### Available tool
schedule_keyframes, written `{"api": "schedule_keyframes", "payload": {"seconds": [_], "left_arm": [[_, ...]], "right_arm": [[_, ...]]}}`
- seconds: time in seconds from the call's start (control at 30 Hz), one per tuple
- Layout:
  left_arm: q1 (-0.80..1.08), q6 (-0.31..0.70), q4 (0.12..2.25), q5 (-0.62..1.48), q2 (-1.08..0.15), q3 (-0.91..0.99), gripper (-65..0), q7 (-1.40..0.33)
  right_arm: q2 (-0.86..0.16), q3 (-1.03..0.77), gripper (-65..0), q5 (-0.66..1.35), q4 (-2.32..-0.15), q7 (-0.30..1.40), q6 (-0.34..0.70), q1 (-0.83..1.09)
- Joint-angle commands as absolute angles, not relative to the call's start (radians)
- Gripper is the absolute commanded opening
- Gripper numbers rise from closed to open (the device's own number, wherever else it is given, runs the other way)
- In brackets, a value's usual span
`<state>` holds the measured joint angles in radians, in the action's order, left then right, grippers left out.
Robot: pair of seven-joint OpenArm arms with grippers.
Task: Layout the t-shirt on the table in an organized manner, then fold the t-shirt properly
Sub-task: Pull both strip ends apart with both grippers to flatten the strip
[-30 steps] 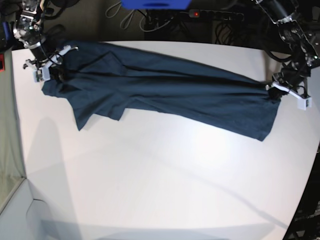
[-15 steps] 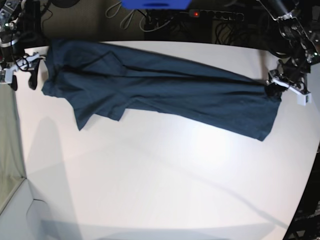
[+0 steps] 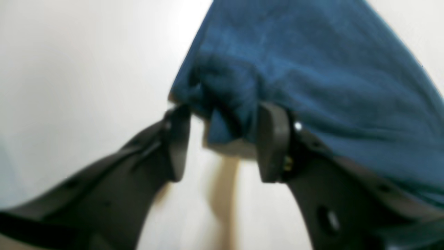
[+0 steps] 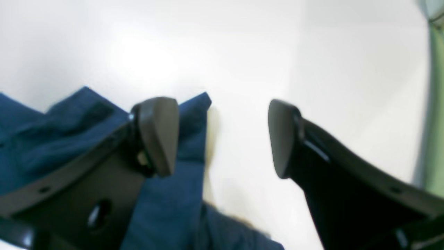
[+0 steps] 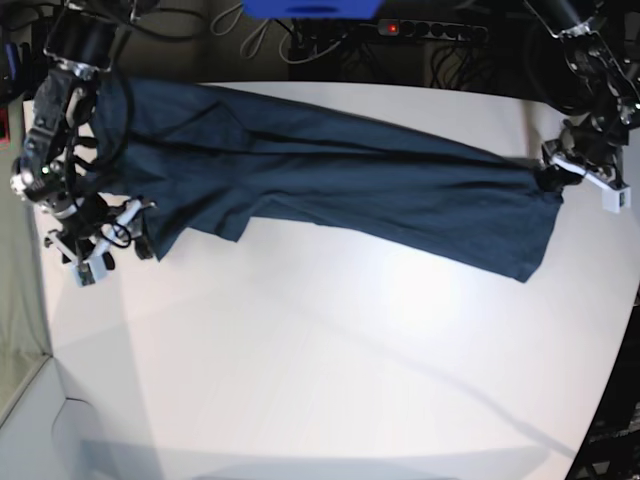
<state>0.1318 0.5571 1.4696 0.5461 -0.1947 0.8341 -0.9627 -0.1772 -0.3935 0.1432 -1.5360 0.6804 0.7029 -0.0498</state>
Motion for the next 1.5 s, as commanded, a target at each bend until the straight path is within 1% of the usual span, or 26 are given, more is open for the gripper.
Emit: {"api": "schedule_keyframes", "payload": {"seconds": [0.0, 0.17, 0.3, 0.4, 0.43, 0.5, 0.6, 0.67, 0.7, 0.73, 0.83, 0.9, 0.93, 0.97, 1.03, 1.17, 1.23, 1.27, 1.37, 1.47], "left_arm": [[0.124, 0.561, 1.494, 0.561, -0.211, 0.837, -31.1, -0.949], [0.124, 0.561, 1.511, 0.562, -0.216, 0.839, -25.4, -0.947], [0.117, 0.561, 1.511, 0.562, -0.229, 0.843, -24.8, -0.941], [0.094, 0.561, 1.518, 0.565, -0.228, 0.905, -24.8, -0.940], [0.079, 0.561, 1.529, 0.572, -0.226, 0.923, -24.7, -0.946], [0.067, 0.561, 1.538, 0.595, -0.228, 0.951, -24.7, -0.946], [0.039, 0.561, 1.535, 0.621, -0.231, 0.955, -24.7, -0.938], [-0.012, 0.561, 1.521, 0.607, -0.231, 0.946, -24.7, -0.938], [-0.042, 0.561, 1.503, 0.591, -0.228, 0.924, -24.8, -0.938], [-0.071, 0.561, 1.480, 0.568, -0.226, 0.895, -24.9, -0.938], [-0.139, 0.561, 1.394, 0.524, -0.223, 0.811, -25.1, -0.924], [-0.177, 0.561, 1.303, 0.489, -0.223, 0.731, -25.6, -0.875], [-0.191, 0.561, 1.250, 0.466, -0.225, 0.677, -27.6, -0.840], [-0.199, 0.561, 1.207, 0.443, -0.228, 0.634, -30.9, -0.806], [-0.203, 0.559, 1.139, 0.404, -0.228, 0.581, -41.2, -0.748], [-0.193, 0.559, 1.069, 0.357, -0.229, 0.567, -63.9, -0.714], [-0.183, 0.559, 1.043, 0.318, -0.231, 0.567, -65.0, -0.714], [-0.168, 0.559, 1.043, 0.302, -0.234, 0.567, -63.8, -0.714], [-0.134, 0.559, 1.050, 0.292, -0.260, 0.568, -63.8, -0.716], [-0.116, 0.559, 1.059, 0.292, -0.265, 0.572, -63.8, -0.720]], "right_arm": [[-0.189, -0.397, -23.5, 0.147, -1.531, 0.665, 0.698, -0.079], [-0.177, -0.355, -23.6, 0.147, -1.415, 0.641, 0.698, -0.094], [-0.177, -0.334, -23.8, 0.145, -1.346, 0.595, 0.698, -0.096], [-0.174, -0.326, -24.3, 0.145, -1.311, 0.572, 0.698, -0.096], [-0.174, -0.326, -25.6, 0.145, -1.302, 0.564, 0.698, -0.096], [-0.174, -0.326, -31.0, 0.145, -1.293, 0.558, 0.698, -0.096], [-0.176, -0.326, -46.5, 0.145, -1.291, 0.555, 0.698, -0.096], [-0.176, -0.326, -58.1, 0.145, -1.296, 0.555, 0.698, -0.096], [-0.176, -0.328, -62.8, 0.145, -1.299, 0.555, 0.698, -0.096], [-0.176, -0.328, -65.0, 0.145, -1.299, 0.555, 0.698, -0.101], [-0.177, -0.331, -65.0, 0.145, -1.299, 0.555, 0.698, -0.110], [-0.177, -0.332, -65.0, 0.145, -1.300, 0.555, 0.698, -0.111], [-0.177, -0.334, -65.0, 0.145, -1.300, 0.555, 0.698, -0.113], [-0.177, -0.334, -65.0, 0.145, -1.300, 0.555, 0.698, -0.116], [-0.177, -0.334, -65.0, 0.145, -1.300, 0.555, 0.698, -0.117], [-0.174, -0.335, -65.0, 0.145, -1.343, 0.562, 0.698, -0.133], [-0.171, -0.335, -65.0, 0.145, -1.411, 0.565, 0.698, -0.130], [-0.170, -0.335, -65.0, 0.145, -1.461, 0.575, 0.698, -0.124], [-0.168, -0.331, -65.0, 0.150, -1.603, 0.653, 0.698, -0.087], [-0.142, -0.335, -65.0, 0.150, -1.716, 0.711, 0.698, -0.047]]}}
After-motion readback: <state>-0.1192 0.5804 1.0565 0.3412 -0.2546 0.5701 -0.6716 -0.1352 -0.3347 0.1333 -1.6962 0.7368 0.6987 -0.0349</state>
